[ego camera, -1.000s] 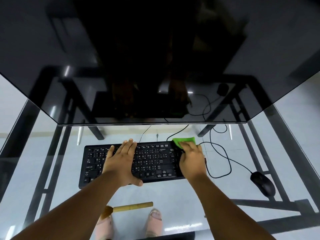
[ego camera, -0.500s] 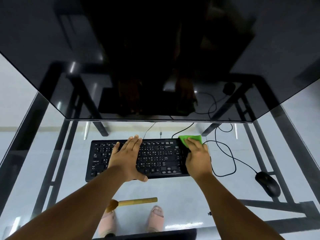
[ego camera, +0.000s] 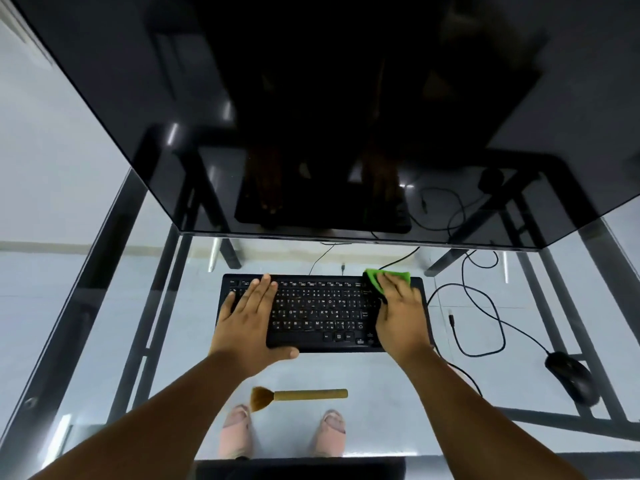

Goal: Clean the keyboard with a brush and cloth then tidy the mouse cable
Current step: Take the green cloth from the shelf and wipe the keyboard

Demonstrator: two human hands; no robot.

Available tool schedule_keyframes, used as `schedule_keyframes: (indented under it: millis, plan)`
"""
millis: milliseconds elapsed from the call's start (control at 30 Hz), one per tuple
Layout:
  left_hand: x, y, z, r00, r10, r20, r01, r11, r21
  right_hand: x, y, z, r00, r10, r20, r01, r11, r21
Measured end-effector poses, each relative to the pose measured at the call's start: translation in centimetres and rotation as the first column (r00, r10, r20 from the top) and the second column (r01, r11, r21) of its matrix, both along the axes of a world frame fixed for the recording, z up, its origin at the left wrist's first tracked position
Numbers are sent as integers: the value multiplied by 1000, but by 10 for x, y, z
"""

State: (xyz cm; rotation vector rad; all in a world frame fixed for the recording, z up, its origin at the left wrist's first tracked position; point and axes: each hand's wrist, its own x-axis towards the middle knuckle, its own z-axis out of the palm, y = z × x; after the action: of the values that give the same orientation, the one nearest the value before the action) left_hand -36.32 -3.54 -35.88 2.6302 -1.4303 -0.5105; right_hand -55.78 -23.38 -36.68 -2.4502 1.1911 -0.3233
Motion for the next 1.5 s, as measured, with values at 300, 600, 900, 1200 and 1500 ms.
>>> schedule_keyframes:
  millis: [300,600,900,1200,1500]
  plan:
    - [41,52,1,996,92,3,-92,994,59,84,86,19,812,574,-106,-563,818,115]
    - [70,98,-10,989,137,-58,-129,985,118,105,108,13,869,494,-17,-493,869,50]
    - [86,111,-12,995,30,-96,-20,994,104,138,144,18,780,615,-112,-616,787,28]
    - [90,114,-17,996,4,-89,4,996,86,135,152,12,846,524,-92,-525,851,17]
    - [91,114,-16,996,7,-89,1,995,97,104,126,5,892,450,29,-449,893,-43]
